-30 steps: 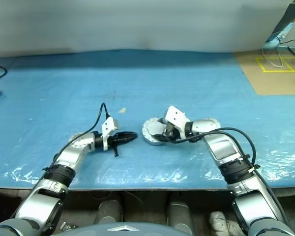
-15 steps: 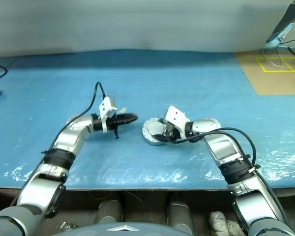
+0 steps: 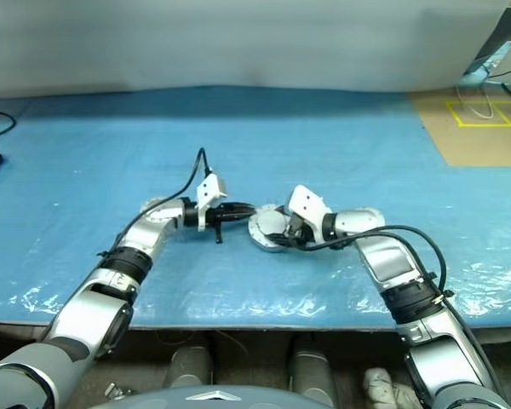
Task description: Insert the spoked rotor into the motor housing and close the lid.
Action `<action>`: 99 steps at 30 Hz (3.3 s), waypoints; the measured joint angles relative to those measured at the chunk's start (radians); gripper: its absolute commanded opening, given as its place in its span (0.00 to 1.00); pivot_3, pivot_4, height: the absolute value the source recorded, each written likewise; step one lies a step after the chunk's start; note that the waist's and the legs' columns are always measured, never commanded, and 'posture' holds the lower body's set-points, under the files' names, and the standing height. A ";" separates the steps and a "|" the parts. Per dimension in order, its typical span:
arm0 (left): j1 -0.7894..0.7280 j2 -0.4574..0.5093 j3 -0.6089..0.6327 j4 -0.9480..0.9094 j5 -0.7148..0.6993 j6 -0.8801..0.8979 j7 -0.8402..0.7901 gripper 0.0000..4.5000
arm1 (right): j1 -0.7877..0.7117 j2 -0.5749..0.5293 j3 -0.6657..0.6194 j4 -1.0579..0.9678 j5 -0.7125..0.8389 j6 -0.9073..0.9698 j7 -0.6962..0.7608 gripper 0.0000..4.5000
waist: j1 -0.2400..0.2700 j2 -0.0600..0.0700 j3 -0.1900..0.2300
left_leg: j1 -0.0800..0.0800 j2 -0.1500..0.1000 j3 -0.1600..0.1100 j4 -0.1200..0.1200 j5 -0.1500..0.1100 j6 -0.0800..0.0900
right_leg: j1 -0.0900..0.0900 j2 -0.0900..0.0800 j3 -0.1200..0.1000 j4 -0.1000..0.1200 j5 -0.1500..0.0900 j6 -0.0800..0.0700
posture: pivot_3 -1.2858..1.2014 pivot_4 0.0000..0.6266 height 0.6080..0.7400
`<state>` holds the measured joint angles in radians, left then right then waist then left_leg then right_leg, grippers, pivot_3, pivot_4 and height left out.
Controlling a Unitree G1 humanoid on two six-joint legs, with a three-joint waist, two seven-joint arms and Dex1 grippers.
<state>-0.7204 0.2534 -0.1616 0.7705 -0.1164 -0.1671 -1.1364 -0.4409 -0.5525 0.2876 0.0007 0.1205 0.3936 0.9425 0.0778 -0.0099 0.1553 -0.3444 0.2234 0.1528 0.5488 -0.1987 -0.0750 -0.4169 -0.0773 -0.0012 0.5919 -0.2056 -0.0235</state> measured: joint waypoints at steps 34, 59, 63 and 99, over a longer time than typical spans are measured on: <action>-0.009 -0.003 -0.039 0.010 0.064 -0.121 -0.047 0.08 | 0.014 0.032 -0.225 -0.211 0.258 0.282 -0.054 0.99 | 0.018 0.000 0.000 | -0.004 0.001 0.000 -0.003 0.000 0.000 | -0.005 0.001 -0.001 -0.001 0.000 0.000 | 0.52 0.24 1.00; 0.016 0.016 -0.047 -0.030 0.065 -0.127 -0.050 0.08 | 0.228 0.293 -0.731 -0.095 0.760 0.930 -0.423 0.99 | 0.020 0.002 0.000 | -0.005 0.000 0.000 -0.003 0.000 -0.001 | -0.005 0.000 -0.002 -0.003 0.000 0.000 | 0.52 0.24 1.00; 0.015 0.020 -0.048 -0.030 0.065 -0.128 -0.050 0.08 | 0.219 0.318 -0.723 -0.063 0.765 0.892 -0.429 0.99 | 0.019 0.002 0.000 | -0.004 0.000 0.000 -0.004 0.000 -0.001 | -0.005 0.000 -0.002 -0.003 0.000 0.000 | 0.52 0.24 1.00; -0.011 0.135 0.244 -0.334 -0.339 0.551 -0.037 0.08 | 0.124 0.486 -0.704 0.002 0.863 0.814 -0.604 0.26 | -0.006 0.006 0.005 | -0.011 0.000 -0.001 -0.005 0.000 -0.003 | -0.016 0.002 -0.003 -0.001 0.001 0.001 | 0.52 0.24 1.00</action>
<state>-0.7310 0.3884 0.0828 0.4363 -0.4555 0.3835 -1.1734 -0.3169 -0.0666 -0.4164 0.0024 0.9836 1.2079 0.3388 0.0719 -0.0040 0.1601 -0.3550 0.2239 0.1514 0.5436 -0.1992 -0.0778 -0.4325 -0.0752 -0.0039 0.5908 -0.2046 -0.0229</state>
